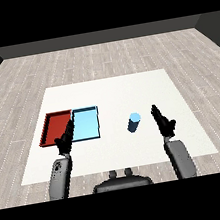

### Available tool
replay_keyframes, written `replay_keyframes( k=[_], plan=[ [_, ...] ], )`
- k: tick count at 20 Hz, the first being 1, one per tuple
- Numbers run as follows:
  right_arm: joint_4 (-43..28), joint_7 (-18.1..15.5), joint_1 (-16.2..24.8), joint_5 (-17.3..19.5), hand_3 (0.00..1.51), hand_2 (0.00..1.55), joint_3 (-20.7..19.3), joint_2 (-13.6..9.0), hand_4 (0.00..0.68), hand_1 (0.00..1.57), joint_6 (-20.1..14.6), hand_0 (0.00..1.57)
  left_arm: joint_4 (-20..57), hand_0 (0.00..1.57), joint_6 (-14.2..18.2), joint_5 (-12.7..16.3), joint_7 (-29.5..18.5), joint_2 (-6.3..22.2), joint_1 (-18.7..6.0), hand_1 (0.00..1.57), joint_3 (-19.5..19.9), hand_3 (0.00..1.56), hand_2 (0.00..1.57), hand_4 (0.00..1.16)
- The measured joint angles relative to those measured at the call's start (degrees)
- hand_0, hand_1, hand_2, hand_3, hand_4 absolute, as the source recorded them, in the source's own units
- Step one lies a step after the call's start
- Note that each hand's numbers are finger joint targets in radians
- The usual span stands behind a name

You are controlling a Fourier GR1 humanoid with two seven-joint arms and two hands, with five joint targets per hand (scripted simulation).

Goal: Pick the blue can and put it in the blue box

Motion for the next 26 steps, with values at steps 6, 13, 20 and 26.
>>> replay_keyframes(
  k=[6, 13, 20, 26],
  plan=[
    [1.4, 1.4, -1.3, 3.5, 0.00, 0.00, 1.3, 2.7, 0.000, 0.00, -2.5, 0.00, -1.5, 0.00, 0.5, -1.4, -0.4, -0.8, 0.8, 0.00, 1.4, 0.00, 0.00, 0.00],
    [-1.1, -7.0, -2.3, -3.0, 0.00, 0.00, 2.0, 5.5, 0.000, 0.00, 2.4, 0.00, -3.7, 0.00, -2.9, 3.9, -13.0, -2.6, -0.2, 0.00, 3.7, 0.00, 0.00, 0.00],
    [0.3, -11.1, -1.4, -3.9, 0.00, 0.00, 2.6, 6.5, 0.000, 0.00, 3.8, 0.00, -3.9, 0.00, -5.4, 5.0, -16.9, -2.9, 1.2, 0.00, 4.4, 0.00, 0.00, 0.00],
    [3.2, -11.0, -3.6, -4.0, 0.00, 0.00, 0.7, 6.5, 0.000, 0.00, 2.8, 0.00, -2.1, 0.00, -5.9, 4.7, -18.0, -3.0, 0.3, 0.00, 5.1, 0.00, 0.00, 0.00]
  ],
)
